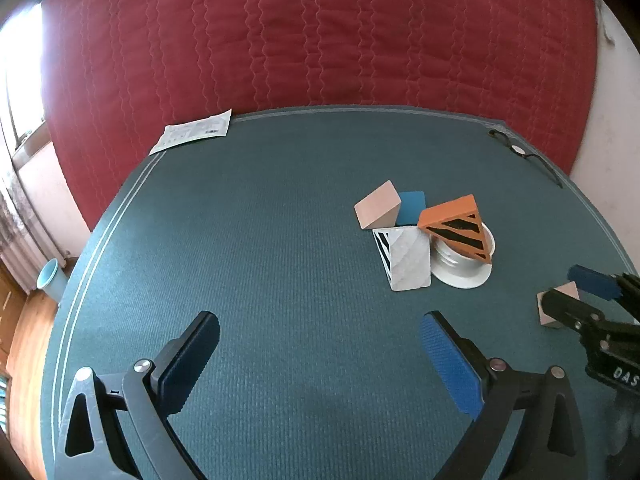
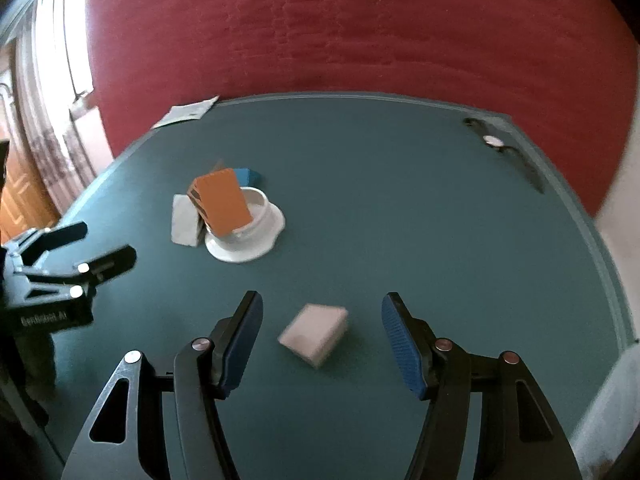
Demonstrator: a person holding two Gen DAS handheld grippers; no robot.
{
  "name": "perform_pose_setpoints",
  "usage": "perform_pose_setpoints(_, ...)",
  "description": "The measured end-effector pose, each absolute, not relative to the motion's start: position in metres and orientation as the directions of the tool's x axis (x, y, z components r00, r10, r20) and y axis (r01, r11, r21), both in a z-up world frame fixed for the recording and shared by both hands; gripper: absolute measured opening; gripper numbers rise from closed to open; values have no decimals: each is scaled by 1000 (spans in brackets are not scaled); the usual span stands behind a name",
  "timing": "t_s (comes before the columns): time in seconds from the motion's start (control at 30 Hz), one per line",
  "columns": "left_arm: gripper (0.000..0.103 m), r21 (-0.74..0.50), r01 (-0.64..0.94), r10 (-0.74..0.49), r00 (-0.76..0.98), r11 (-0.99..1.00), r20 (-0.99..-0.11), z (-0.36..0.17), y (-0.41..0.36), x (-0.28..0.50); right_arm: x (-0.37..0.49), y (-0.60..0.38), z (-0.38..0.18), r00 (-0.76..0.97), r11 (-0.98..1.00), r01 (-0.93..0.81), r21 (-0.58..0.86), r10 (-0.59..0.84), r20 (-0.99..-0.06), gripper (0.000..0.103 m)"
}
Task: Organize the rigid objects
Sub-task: 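Close the right tool on the pink triangular block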
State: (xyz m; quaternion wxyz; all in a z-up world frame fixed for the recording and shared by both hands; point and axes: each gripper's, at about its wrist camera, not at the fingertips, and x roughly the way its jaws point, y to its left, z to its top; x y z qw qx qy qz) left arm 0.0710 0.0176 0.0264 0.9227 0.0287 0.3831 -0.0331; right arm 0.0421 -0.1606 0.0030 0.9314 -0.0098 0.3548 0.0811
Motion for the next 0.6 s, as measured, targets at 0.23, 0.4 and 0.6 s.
perform_pose_setpoints(0.23,102,12,74,-43,692,997,-721,23,20,73,44,-154,-8,700,973,-221,67,207,-684,60)
perform_pose_setpoints(0.4,102,14,73,-41,689,997,-723,22,19,71,26,-150,-12,695,968,-248,35,203,-690,54)
perform_pose_setpoints(0.6,102,21,72,-35,691,997,-722,22,17,70,22,-145,-12,689,969,-245,16,186,-701,51)
